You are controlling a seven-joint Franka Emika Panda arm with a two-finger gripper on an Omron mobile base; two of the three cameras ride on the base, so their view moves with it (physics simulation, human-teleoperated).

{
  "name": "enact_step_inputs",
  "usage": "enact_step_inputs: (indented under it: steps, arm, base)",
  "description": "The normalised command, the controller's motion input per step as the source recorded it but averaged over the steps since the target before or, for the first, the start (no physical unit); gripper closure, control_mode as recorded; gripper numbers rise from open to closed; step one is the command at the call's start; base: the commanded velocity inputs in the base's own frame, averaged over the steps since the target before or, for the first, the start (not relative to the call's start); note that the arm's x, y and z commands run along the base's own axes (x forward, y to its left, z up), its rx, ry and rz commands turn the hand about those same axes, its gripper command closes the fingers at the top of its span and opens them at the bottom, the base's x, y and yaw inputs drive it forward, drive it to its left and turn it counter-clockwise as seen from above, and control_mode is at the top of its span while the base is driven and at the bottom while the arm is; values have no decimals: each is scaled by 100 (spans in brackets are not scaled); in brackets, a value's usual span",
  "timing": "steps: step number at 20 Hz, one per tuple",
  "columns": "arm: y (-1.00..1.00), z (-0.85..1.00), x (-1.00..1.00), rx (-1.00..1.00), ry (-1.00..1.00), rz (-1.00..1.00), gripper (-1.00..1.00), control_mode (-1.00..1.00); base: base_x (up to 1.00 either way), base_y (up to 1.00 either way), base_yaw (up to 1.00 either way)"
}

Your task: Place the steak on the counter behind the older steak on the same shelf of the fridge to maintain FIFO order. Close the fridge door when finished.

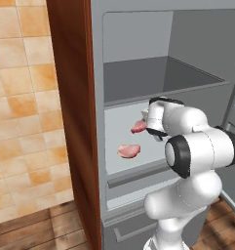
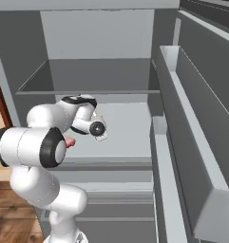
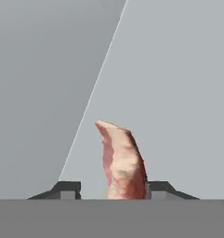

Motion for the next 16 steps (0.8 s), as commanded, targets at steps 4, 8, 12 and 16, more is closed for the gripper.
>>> enact_step_inputs:
  steps: [4,8,12,16]
  arm:
    - [2,1,-31,-5,-13,0,-100,-100]
    - [0,18,-67,0,-5,0,-100,-100]
    - [0,43,-99,0,0,-1,-100,-100]
    - [0,95,-84,0,3,0,-100,-100]
  base:
    - [0,0,0]
    - [0,0,0]
    - [0,0,0]
    - [0,0,0]
